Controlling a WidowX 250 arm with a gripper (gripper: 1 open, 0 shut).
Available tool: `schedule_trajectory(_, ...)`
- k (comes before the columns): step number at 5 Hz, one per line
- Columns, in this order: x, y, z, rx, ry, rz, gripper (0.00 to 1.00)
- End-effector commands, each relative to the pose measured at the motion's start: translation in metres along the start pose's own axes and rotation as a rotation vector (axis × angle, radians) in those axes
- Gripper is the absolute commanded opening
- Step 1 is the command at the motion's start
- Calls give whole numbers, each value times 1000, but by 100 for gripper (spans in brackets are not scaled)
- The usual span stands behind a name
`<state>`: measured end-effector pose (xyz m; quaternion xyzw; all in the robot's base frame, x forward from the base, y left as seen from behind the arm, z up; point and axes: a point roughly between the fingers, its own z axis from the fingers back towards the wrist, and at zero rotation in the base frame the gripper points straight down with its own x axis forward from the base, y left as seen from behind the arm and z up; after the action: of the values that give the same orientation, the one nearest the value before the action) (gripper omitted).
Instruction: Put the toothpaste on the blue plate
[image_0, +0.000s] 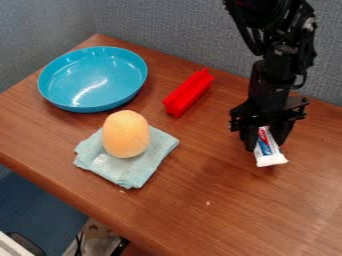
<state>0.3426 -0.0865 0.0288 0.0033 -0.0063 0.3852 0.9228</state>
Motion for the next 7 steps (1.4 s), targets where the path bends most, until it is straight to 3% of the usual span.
schedule_trajectory(1, 10, -1, 39, -78, -45, 10, 0)
schedule_trajectory(5, 20, 11, 56, -78, -34, 18, 0)
schedule_trajectory(7, 31, 21, 70, -89, -28, 42, 0)
